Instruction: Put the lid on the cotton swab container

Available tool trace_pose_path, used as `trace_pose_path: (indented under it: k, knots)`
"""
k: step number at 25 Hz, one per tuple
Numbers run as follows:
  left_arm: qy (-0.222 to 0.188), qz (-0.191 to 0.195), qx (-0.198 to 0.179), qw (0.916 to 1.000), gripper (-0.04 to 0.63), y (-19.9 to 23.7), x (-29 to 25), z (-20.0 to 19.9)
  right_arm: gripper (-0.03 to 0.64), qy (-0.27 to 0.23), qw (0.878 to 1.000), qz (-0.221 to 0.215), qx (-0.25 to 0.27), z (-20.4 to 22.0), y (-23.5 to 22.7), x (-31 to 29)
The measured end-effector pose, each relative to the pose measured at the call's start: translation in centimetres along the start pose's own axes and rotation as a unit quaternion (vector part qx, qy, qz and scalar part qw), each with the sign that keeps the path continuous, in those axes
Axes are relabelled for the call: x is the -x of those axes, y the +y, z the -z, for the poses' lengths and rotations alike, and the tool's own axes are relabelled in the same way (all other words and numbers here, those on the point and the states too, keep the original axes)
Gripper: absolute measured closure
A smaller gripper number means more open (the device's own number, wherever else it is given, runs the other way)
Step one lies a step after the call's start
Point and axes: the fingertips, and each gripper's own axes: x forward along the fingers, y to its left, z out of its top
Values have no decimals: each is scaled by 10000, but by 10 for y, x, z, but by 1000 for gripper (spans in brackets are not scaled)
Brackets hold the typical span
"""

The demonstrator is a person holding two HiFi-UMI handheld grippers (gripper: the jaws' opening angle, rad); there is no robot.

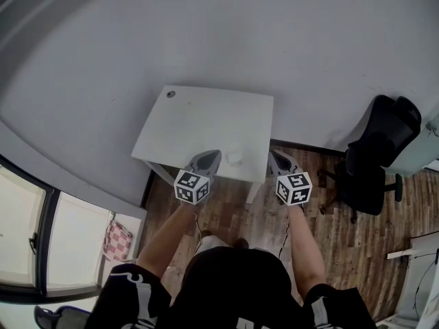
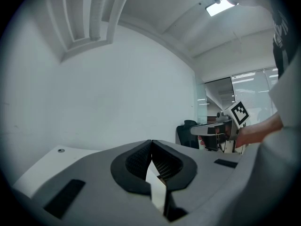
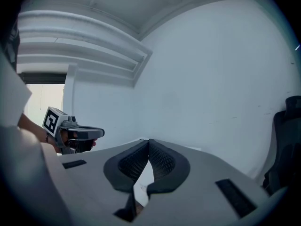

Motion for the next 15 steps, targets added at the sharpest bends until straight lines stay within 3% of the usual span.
trace_pose_path:
  k: [15]
  knots:
    - [77, 7, 27, 10000, 569, -2, -2, 3, 606, 53, 10000, 13, -63, 4, 0, 0]
